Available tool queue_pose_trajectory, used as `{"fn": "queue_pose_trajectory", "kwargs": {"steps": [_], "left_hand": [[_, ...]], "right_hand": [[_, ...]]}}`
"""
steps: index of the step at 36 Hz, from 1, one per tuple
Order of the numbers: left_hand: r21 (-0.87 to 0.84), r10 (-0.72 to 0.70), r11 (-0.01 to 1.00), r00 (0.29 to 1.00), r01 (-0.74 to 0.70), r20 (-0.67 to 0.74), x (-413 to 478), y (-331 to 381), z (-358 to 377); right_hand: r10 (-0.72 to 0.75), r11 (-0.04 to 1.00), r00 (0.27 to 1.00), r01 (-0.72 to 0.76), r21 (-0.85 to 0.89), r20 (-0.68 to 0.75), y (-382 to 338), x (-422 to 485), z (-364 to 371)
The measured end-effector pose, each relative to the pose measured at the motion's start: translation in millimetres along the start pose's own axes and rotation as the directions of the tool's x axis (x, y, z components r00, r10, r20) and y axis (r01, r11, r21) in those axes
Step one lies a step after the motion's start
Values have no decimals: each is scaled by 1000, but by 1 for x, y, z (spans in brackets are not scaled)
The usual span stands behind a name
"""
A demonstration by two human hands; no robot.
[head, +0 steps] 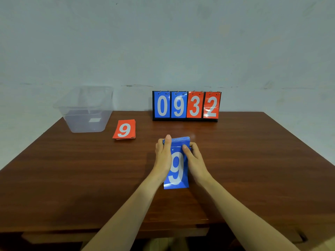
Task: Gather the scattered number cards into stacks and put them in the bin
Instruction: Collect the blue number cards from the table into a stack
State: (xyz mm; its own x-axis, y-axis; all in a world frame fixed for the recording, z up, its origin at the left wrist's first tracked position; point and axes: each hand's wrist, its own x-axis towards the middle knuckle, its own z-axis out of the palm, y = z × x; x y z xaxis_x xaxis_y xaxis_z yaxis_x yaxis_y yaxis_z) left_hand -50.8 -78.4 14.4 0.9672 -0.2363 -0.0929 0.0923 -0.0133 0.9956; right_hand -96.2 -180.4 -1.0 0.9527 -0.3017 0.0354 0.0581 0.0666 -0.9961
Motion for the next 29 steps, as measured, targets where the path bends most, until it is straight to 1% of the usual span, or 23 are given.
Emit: {"fn": "queue_pose_trajectory", "kwargs": {"steps": [3, 5, 6, 9, 11, 14, 17, 18, 20, 22, 24, 25, 27, 29], "left_hand": [[-11, 6, 1000, 996, -5, 86, -1, 0, -4], [-50, 5, 999, 988, 3, 154, -4, -4, -8], [-41, 14, 999, 984, -7, 180, -4, -6, -11], [118, 58, 989, 969, -88, 238, -3, -11, -15], [161, 88, 979, 970, -126, 229, 0, -14, -17], [135, 119, 980, 971, -149, 206, 3, -12, -18], [81, 114, 988, 973, -133, 200, 3, -5, -20], [70, 129, 987, 971, -146, 203, 3, -3, -20], [63, 169, 981, 966, -184, 194, 4, 0, -20], [-3, 193, 981, 967, -196, 169, 3, 3, -19], [-174, 160, 975, 979, -137, 126, 1, 5, -19], [-279, 136, 955, 985, -102, 104, 1, 6, -19], [-417, 85, 907, 995, -54, 57, 3, 6, -21], [-446, 28, 895, 1000, -20, 12, 3, 6, -24]], "right_hand": [[13, 1000, 1000, -13, -20, 2, 2, 1, 1], [-12, 999, 1000, 12, -36, 0, 3, 1, 3], [-31, 998, 1000, 31, -52, 2, 4, 1, 4], [-46, 997, 999, 47, -61, 10, 4, 2, 4], [-26, 999, 999, 27, -33, 26, 4, 2, 1], [-15, 998, 995, 21, -55, 98, 4, 2, -6], [-65, 964, 988, 97, -247, 137, 0, 7, -15], [-85, 949, 988, 119, -292, 127, -4, 8, -17], [-131, 932, 986, 158, -325, 104, -10, 11, -18], [-161, 924, 982, 185, -335, 99, -13, 13, -19], [-152, 919, 982, 182, -349, 112, -15, 16, -20], [-129, 916, 985, 162, -367, 111, -16, 17, -22], [-62, 922, 992, 98, -374, 107, -17, 19, -27], [-8, 939, 993, 48, -340, 117, -17, 19, -32]]}}
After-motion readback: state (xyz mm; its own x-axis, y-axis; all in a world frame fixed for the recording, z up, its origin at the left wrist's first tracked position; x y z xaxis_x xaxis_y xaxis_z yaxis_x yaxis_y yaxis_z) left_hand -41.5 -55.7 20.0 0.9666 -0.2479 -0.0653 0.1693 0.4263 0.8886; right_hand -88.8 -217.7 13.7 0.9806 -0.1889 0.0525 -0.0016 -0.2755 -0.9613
